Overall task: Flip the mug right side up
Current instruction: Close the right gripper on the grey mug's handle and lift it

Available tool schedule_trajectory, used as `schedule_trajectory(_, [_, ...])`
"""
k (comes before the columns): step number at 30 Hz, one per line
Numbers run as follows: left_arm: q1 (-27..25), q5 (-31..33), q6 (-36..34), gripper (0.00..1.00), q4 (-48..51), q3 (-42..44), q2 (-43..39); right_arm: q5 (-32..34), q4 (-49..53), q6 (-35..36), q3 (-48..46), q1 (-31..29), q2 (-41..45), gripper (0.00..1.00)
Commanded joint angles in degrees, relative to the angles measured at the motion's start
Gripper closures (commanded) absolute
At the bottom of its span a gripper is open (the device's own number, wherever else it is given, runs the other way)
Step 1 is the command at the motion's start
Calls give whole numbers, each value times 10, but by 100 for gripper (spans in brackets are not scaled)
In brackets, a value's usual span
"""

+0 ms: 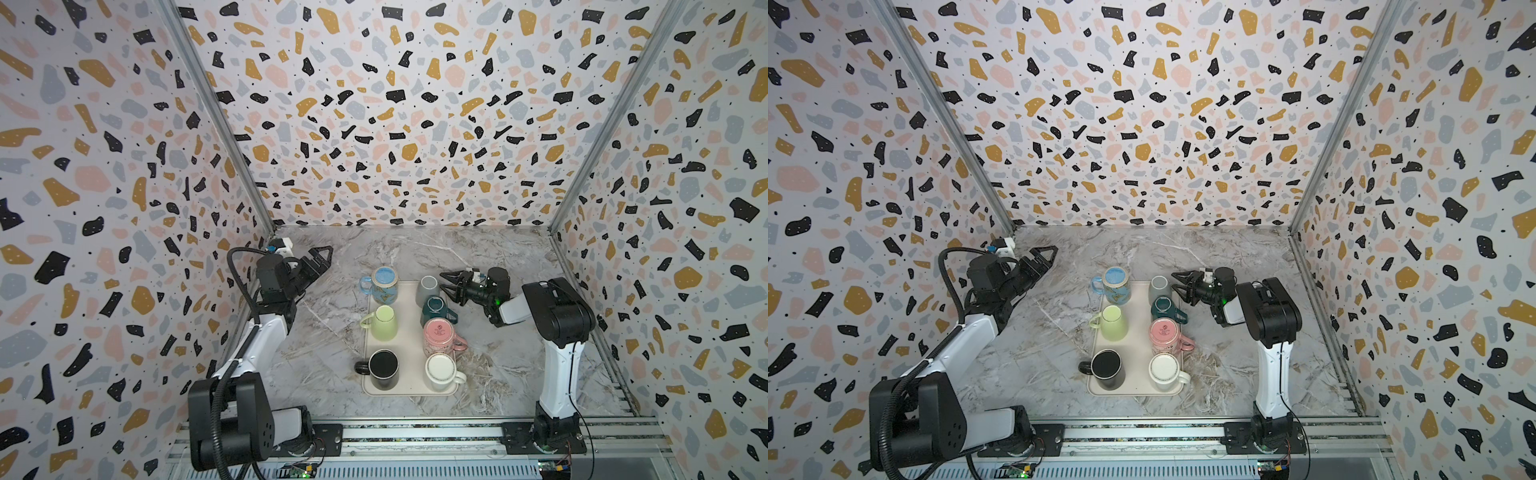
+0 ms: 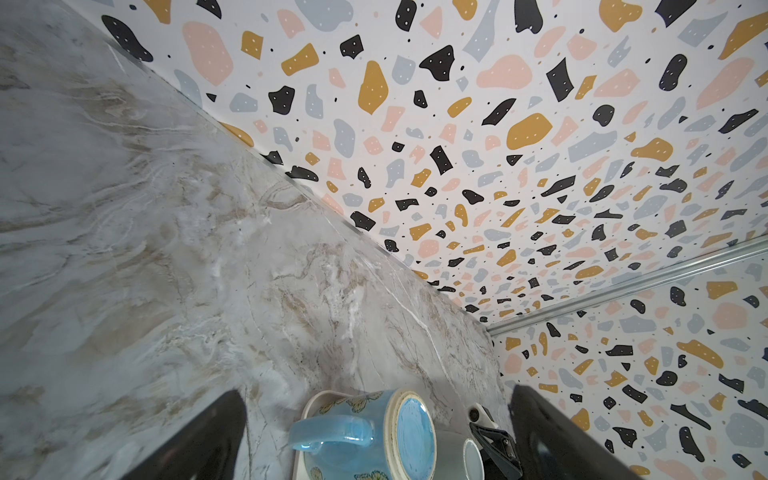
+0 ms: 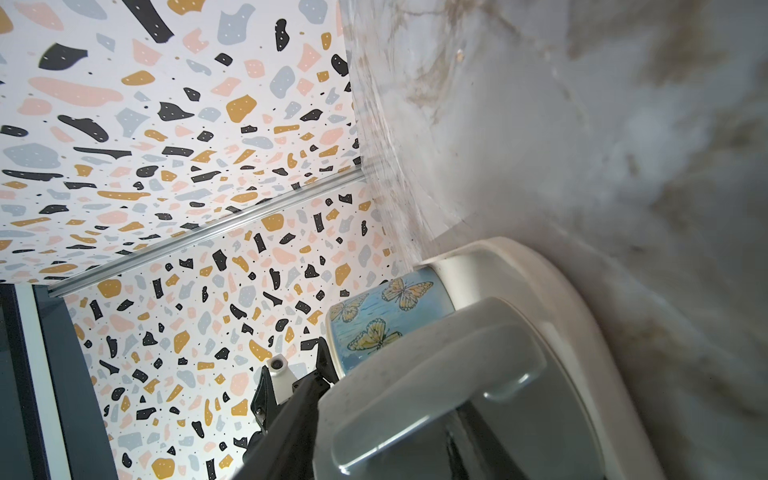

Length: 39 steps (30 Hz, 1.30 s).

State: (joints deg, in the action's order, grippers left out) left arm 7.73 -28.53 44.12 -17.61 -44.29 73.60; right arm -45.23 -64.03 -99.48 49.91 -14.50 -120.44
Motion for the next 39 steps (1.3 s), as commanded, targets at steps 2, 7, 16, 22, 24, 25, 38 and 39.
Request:
schedule_trajectory(2, [4,-13,-7,0,-9,-17,1,1,-22,-9,21,-6,-4,52])
schedule_trajectory(7, [4,-14,-8,0,-10,-17,6,0,-26,-17,30,-8,-17,54])
schedule_trajectory(16, [4,-15,-9,0,-10,-17,8,-7,-26,-25,52,-8,-39,62])
schedule_trajectory(22, [4,-16,-10,0,-9,-16,9,-10,-28,-29,59,-10,-47,68])
schedule_trajectory(24, [4,-16,-10,0,-9,-15,9,-11,-29,-30,61,-11,-51,71])
schedule_trajectory(25, [4,-16,-11,0,-9,-14,10,-12,-32,-31,62,-11,-52,73])
schedule_trajectory(38, [6,-18,-13,0,-3,-16,11,-15,-60,-46,75,-16,-72,97])
schedule_trajectory(39, [6,-19,-13,0,-2,-16,11,-16,-60,-47,76,-16,-73,98])
